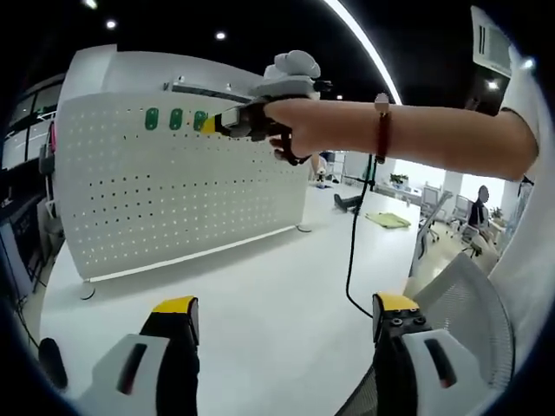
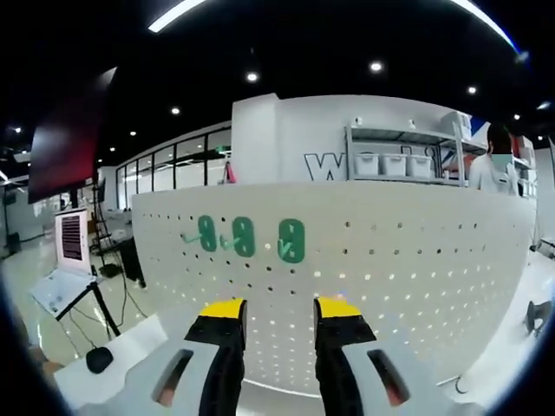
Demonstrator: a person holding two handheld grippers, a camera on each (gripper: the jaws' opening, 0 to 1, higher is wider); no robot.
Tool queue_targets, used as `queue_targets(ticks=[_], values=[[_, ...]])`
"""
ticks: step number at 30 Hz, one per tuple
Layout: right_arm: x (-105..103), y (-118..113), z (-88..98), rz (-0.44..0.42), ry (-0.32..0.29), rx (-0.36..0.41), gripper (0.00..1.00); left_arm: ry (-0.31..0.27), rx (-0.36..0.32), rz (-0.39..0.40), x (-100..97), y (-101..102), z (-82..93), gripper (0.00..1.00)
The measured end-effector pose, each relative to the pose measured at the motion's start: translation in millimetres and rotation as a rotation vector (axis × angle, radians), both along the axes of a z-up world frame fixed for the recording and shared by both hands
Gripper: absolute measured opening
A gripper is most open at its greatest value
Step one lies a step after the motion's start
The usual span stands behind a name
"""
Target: Insert the hook assembly into the mounting plate slot until the hook locks in place.
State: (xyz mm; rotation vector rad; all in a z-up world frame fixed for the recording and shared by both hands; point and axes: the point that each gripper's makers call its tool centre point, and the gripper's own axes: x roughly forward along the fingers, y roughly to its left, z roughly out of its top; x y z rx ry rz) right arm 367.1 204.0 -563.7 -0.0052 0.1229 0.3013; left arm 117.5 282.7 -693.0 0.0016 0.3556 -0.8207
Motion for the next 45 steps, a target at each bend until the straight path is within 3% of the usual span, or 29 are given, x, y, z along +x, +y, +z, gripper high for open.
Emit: queue_targets(ticks=[20, 31, 38, 40, 45], values=[[-37.2, 2.0, -20.4, 0.094, 0.007, -0.007, 0.32, 0.023, 0.014, 0.075, -0.2, 18.9, -3.8, 0.84], [-56.4, 2.3, -20.3, 0.165, -0.011, -0.031, 0.33, 0.026, 0.016, 0.098, 0.9, 24.1, -2.1, 0.83], [-68.6, -7.2, -23.3, 0.181, -0.005, -0.039, 0.34, 0.027, 0.048, 0.091, 3.7, 20.7, -6.3, 0.82], [-71.7, -10.8, -24.8, 0.187, -0.013, -0.082, 0.34, 0.030, 0.046, 0.092, 4.3, 19.8, -6.8, 0.82], [-83.1, -19.1, -27.7, 0.188, -0.003, -0.059, 0.34, 0.036, 0.050, 0.104, 5.2, 21.8, -8.0, 0.81]])
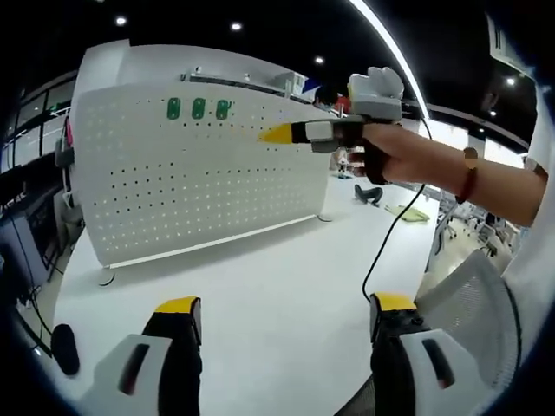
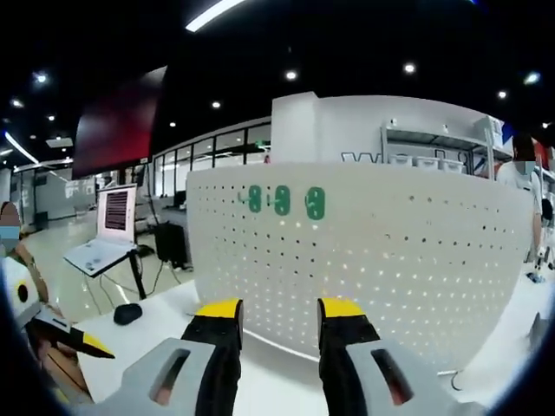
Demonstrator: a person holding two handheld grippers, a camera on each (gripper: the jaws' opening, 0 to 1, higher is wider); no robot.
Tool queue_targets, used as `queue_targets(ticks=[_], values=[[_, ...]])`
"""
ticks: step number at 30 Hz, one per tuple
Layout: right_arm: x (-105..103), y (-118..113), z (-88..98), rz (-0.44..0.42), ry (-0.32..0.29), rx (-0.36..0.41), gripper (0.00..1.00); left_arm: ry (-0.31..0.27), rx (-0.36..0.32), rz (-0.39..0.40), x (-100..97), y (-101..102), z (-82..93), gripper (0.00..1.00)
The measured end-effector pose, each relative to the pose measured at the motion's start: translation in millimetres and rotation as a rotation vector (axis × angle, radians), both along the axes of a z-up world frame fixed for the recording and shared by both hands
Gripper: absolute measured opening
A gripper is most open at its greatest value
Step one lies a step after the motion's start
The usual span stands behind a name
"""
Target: Insert the hook assembly into the mounting plate slot until the hook locks in place.
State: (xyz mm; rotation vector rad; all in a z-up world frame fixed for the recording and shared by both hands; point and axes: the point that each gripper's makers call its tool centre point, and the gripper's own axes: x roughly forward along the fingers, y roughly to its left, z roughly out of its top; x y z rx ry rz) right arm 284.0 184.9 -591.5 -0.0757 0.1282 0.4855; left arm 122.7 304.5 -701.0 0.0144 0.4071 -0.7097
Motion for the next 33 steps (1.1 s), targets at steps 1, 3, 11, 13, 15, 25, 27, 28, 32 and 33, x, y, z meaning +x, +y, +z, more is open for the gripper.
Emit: queue_targets(ticks=[1, 3, 11, 13, 15, 25, 27, 28, 32, 33], values=[[-1.4, -1.3, -1.7, -0.002, 0.005, -0.006, 0.34, 0.001, -0.001, 0.002, -0.1, 0.8, -0.5, 0.81], [-5.6, -3.0, -4.5, 0.003, 0.003, -0.017, 0.34, 0.007, 0.001, 0.004, -0.9, 2.4, -3.1, 0.81], [-21.3, -8.0, -14.6, 0.007, 0.020, -0.018, 0.34, 0.046, 0.018, 0.029, -5.1, 13.3, -17.5, 0.78], [-23.7, -7.9, -16.2, 0.013, 0.023, -0.021, 0.34, 0.051, 0.031, 0.028, -5.3, 15.5, -20.3, 0.78], [-25.6, -9.9, -16.4, 0.004, 0.025, -0.018, 0.34, 0.054, 0.031, 0.033, -4.0, 17.8, -21.3, 0.78], [-38.1, -9.7, -18.2, 0.006, 0.032, 0.016, 0.33, 0.059, 0.049, 0.041, 8.1, 22.7, -31.5, 0.75], [-40.7, -10.7, -18.6, 0.005, 0.033, 0.018, 0.33, 0.062, 0.027, 0.058, 9.8, 23.8, -31.2, 0.74], [-41.5, -10.7, -18.5, 0.007, 0.030, 0.019, 0.33, 0.060, 0.022, 0.059, 10.0, 23.8, -31.1, 0.75], [-46.3, -11.9, -18.3, 0.011, 0.017, 0.013, 0.33, 0.067, 0.032, 0.063, 10.6, 26.1, -35.1, 0.75], [-48.0, -12.4, -17.5, 0.012, 0.012, 0.019, 0.33, 0.064, 0.034, 0.065, 11.1, 27.7, -36.5, 0.75]])
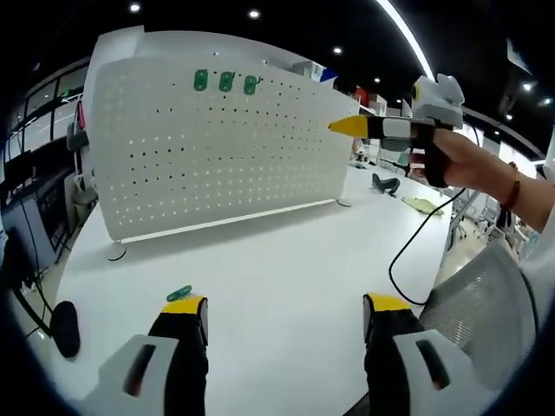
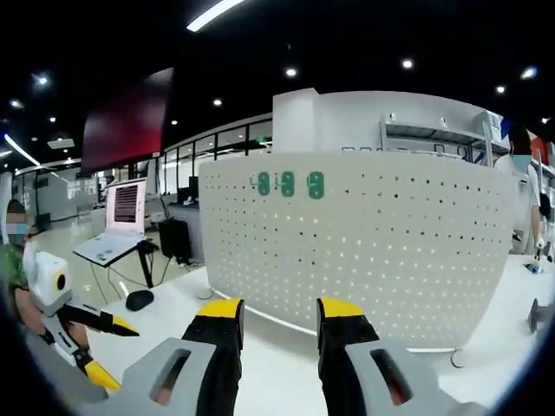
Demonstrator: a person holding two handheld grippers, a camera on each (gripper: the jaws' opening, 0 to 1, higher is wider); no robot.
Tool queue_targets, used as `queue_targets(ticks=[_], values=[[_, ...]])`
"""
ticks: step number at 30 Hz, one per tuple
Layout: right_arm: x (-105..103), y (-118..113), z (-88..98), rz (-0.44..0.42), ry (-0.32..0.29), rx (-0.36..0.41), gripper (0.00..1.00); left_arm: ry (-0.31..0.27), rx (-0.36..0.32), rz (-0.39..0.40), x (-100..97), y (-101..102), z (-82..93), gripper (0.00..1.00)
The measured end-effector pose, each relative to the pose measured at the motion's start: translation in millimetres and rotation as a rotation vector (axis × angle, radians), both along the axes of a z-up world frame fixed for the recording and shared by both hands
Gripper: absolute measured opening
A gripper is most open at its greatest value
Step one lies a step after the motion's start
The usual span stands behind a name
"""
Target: Insert the hook assembly into the mounting plate slot until the hook locks in place.
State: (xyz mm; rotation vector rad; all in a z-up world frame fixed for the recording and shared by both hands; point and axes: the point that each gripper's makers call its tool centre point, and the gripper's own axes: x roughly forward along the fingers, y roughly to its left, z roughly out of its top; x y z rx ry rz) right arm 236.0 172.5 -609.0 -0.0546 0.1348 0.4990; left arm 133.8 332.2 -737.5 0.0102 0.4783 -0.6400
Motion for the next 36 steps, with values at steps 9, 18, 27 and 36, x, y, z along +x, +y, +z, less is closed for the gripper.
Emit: queue_targets(ticks=[9, 18, 27, 36], values=[[-16.2, -5.1, -0.4, 0.004, 0.001, 0.003, 0.36, 0.025, 0.006, 0.030, 5.8, 15.8, -8.5, 0.75], [-28.9, -9.1, -0.7, 0.011, 0.011, 0.063, 0.38, 0.058, -0.017, 0.056, 8.0, 19.8, -20.2, 0.74], [-38.7, -7.2, 0.5, 0.052, -0.004, 0.043, 0.48, 0.067, 0.005, 0.090, 20.2, 37.2, -26.9, 0.72], [-49.3, -10.8, -5.7, 0.074, 0.013, 0.054, 0.52, 0.072, 0.041, 0.090, 35.2, 47.0, -28.2, 0.71]])
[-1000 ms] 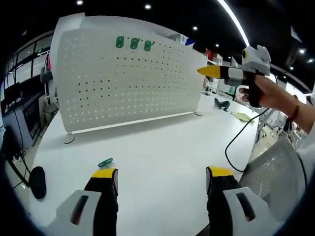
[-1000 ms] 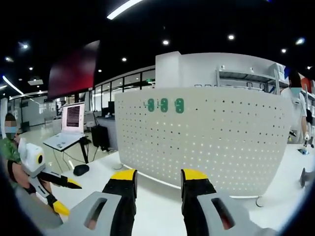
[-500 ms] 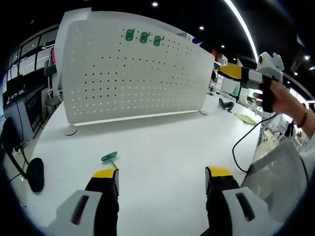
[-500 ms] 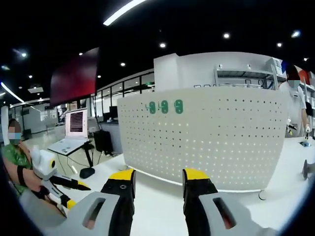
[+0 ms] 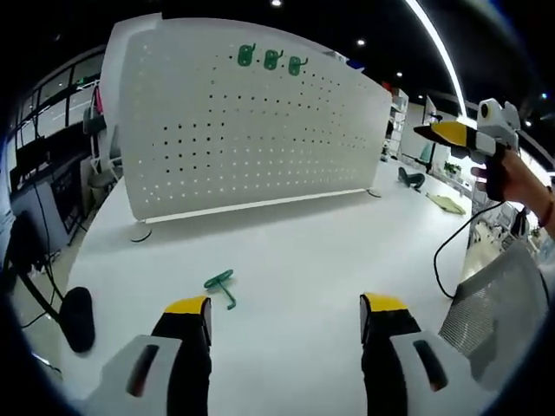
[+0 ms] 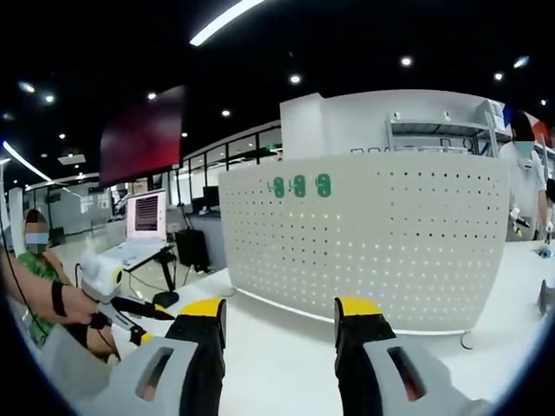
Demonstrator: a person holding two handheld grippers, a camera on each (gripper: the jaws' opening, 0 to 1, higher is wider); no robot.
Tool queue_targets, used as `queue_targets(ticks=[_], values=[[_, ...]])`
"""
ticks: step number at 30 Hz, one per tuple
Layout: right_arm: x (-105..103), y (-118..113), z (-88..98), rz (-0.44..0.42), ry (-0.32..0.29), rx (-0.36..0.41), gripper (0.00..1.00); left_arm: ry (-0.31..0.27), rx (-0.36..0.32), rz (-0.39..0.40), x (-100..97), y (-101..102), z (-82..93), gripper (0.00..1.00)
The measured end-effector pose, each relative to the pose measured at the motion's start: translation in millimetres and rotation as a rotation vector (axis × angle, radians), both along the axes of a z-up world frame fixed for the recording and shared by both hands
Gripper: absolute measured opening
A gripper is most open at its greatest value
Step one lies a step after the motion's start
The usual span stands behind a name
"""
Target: Insert the hook assembly into the mounting plate slot until the hook locks in place.
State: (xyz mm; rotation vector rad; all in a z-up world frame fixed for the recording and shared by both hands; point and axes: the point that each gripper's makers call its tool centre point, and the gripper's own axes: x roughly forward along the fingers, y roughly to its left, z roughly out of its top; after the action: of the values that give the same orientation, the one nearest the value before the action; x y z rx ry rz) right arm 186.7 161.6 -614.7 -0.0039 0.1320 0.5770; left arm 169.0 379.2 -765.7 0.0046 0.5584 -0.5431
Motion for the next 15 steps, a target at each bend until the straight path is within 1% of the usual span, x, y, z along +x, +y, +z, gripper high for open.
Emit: queue_targets(ticks=[2, 3, 4, 5, 6, 7, 9, 10, 11, 12, 14, 15], values=[[-2.0, -0.2, -2.1, 0.005, 0.015, 0.000, 0.54, 0.008, 0.010, -0.005, 2.0, 1.7, -2.2, 0.71], [-3.1, -1.1, -1.8, 0.005, 0.019, 0.018, 0.56, 0.007, 0.011, -0.008, 2.8, 2.2, -2.6, 0.71], [-3.6, -1.4, -1.5, 0.005, 0.014, 0.017, 0.58, 0.008, 0.010, -0.011, 3.5, 2.4, -3.0, 0.70], [-4.5, -2.5, -2.8, 0.003, 0.004, -0.002, 0.60, 0.016, 0.014, -0.012, 4.6, 3.3, -4.5, 0.70], [-4.8, -3.4, -5.2, 0.003, 0.013, -0.012, 0.60, 0.019, 0.021, -0.010, 5.3, 4.6, -6.0, 0.70], [-6.3, -3.9, -9.7, 0.004, 0.035, -0.018, 0.61, 0.021, 0.027, -0.009, 6.5, 5.7, -7.7, 0.69], [-8.2, -5.6, -10.5, 0.002, 0.028, -0.008, 0.61, 0.027, 0.027, -0.007, 7.6, 6.0, -9.5, 0.69], [-9.3, -6.2, -11.4, 0.001, 0.028, -0.006, 0.61, 0.024, 0.036, -0.005, 8.5, 6.9, -11.1, 0.67], [-10.7, -6.9, -13.8, -0.001, 0.038, -0.002, 0.61, 0.015, 0.055, 0.017, 10.8, 11.4, -12.2, 0.63], [-13.1, -7.6, -18.4, -0.006, 0.059, 0.000, 0.61, 0.024, 0.051, 0.020, 10.7, 11.5, -14.9, 0.62], [-16.4, -7.7, -22.3, -0.012, 0.059, 0.003, 0.61, 0.043, 0.038, 0.024, 10.8, 11.5, -18.7, 0.64], [-18.0, -7.6, -24.5, -0.014, 0.064, 0.005, 0.61, 0.041, 0.043, 0.021, 10.8, 11.0, -20.0, 0.64]])
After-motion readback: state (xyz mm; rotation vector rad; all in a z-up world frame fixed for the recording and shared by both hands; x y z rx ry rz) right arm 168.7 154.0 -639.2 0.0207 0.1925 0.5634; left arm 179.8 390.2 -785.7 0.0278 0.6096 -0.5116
